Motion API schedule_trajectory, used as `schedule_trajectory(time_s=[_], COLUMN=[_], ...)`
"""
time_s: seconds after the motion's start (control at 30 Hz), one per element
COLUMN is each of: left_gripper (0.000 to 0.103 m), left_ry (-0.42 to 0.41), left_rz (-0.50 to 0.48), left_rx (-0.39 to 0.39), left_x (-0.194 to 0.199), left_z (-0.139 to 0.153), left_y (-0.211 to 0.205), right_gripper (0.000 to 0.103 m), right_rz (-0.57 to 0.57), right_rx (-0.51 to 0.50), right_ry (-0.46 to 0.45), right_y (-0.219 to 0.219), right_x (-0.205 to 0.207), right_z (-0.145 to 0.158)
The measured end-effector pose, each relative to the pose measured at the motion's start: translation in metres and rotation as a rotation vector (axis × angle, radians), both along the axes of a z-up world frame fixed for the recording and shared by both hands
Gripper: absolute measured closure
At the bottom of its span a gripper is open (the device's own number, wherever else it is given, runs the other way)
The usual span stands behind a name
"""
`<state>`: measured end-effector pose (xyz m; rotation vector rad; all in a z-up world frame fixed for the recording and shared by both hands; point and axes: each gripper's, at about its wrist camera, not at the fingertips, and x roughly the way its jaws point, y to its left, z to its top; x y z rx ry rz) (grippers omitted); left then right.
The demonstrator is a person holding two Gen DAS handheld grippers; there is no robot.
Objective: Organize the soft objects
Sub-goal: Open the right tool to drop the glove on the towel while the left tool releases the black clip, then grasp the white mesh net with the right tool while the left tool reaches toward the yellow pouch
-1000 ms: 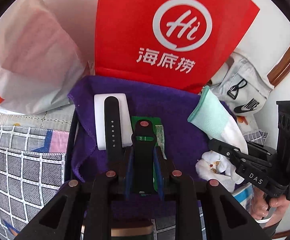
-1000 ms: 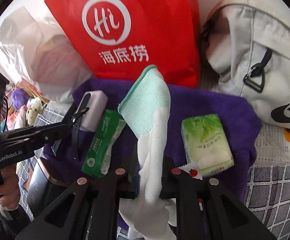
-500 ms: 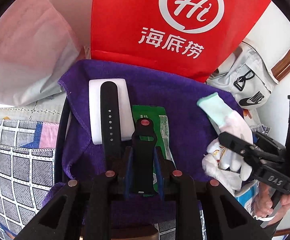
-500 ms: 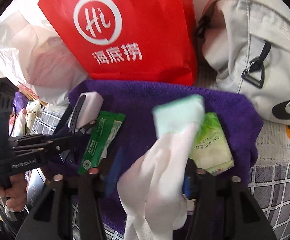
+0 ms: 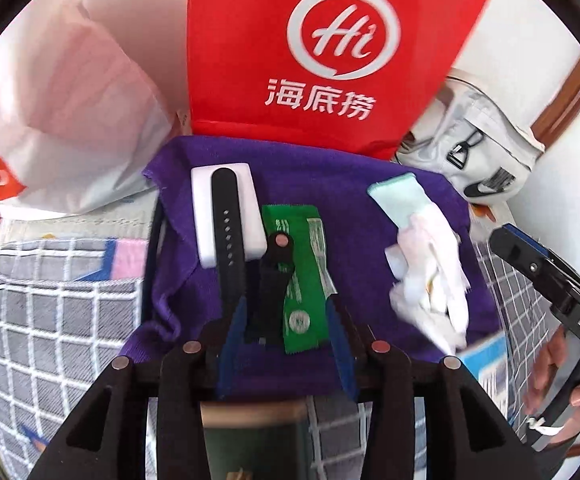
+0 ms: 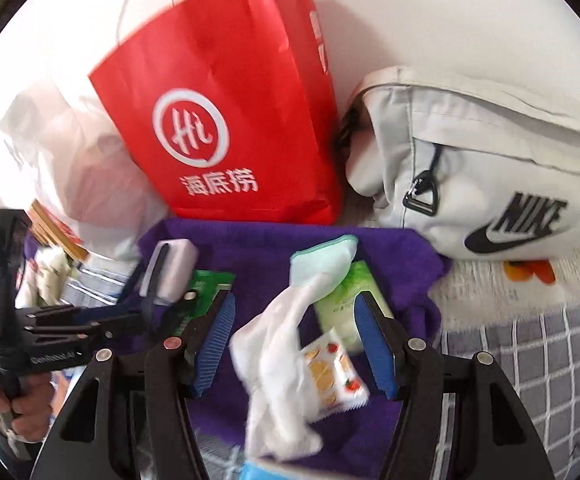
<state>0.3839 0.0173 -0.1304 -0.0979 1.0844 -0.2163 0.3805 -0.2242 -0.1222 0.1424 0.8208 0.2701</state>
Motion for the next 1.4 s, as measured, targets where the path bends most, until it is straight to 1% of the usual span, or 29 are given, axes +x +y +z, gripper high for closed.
schedule_trajectory(time_s=[0.07,0.1,0.2,0.27,0.3,0.33,0.43,0.53,0.63,0.7,0.8,0.9,0.97,1.07,1.1,1.23,1.37,1.4], left_gripper=[0.062,0.062,0.062,0.062,0.061,0.061,0.061,0.061,0.061,0.061,0.061,0.061,0.061,0.061,0.061,0.061,0.061,0.06], left_ry=[-0.024,-0.038,-0.061,-0.081,-0.086,-0.087,-0.084,-0.084,-0.079,-0.066,-0.062,-0.056,-0.047,-0.025,-0.043,-0.027,-0.031,-0.03], left_rz=[0.007,0.008,0.005,-0.005,-0.01,-0.015,-0.029,-0.04,-0.04,-0.025,-0.017,-0.017,-0.015,-0.01,-0.007,0.002,0.01,0.014], left_rx=[0.007,-0.002,-0.031,-0.046,-0.055,-0.062,-0.074,-0.078,-0.081,-0.091,-0.094,-0.109,-0.107,-0.093,-0.09,-0.095,-0.075,-0.075], left_x=[-0.015,-0.024,-0.048,-0.064,-0.071,-0.076,-0.097,-0.118,-0.134,-0.143,-0.151,-0.159,-0.162,-0.164,-0.166,-0.172,-0.179,-0.183], left_z=[0.01,0.015,0.028,0.035,0.037,0.038,0.037,0.034,0.029,0.023,0.017,0.009,0.003,-0.008,-0.008,-0.009,-0.009,-0.009], left_y=[0.003,0.005,0.011,0.014,0.015,0.014,0.016,0.021,0.027,0.033,0.035,0.036,0.035,0.034,0.034,0.033,0.032,0.032], right_gripper=[0.041,0.041,0.041,0.041,0.041,0.04,0.034,0.034,0.033,0.024,0.024,0.024,0.021,0.017,0.015,0.015,0.015,0.016], right_rz=[-0.007,-0.008,0.003,0.011,0.02,0.025,0.022,0.019,0.024,0.026,0.002,0.007,0.005,-0.002,-0.005,0.027,0.046,0.049], right_rx=[-0.018,-0.032,-0.055,-0.057,-0.056,-0.053,-0.04,-0.011,0.016,0.036,0.05,0.055,0.067,0.091,0.095,0.086,0.009,-0.009], right_ry=[-0.01,-0.011,0.023,0.036,0.042,0.047,0.091,0.137,0.186,0.215,0.262,0.296,0.305,0.296,0.297,0.296,0.271,0.258], right_y=[0.001,0.003,0.009,0.014,0.017,0.019,0.029,0.037,0.045,0.049,0.053,0.057,0.057,0.057,0.058,0.07,0.084,0.086], right_x=[-0.019,-0.032,-0.072,-0.097,-0.117,-0.128,-0.168,-0.199,-0.218,-0.225,-0.228,-0.226,-0.223,-0.218,-0.216,-0.211,-0.21,-0.211], right_z=[0.006,0.009,0.012,0.009,0.005,0.002,-0.013,-0.029,-0.047,-0.06,-0.077,-0.093,-0.099,-0.1,-0.101,-0.101,-0.102,-0.102])
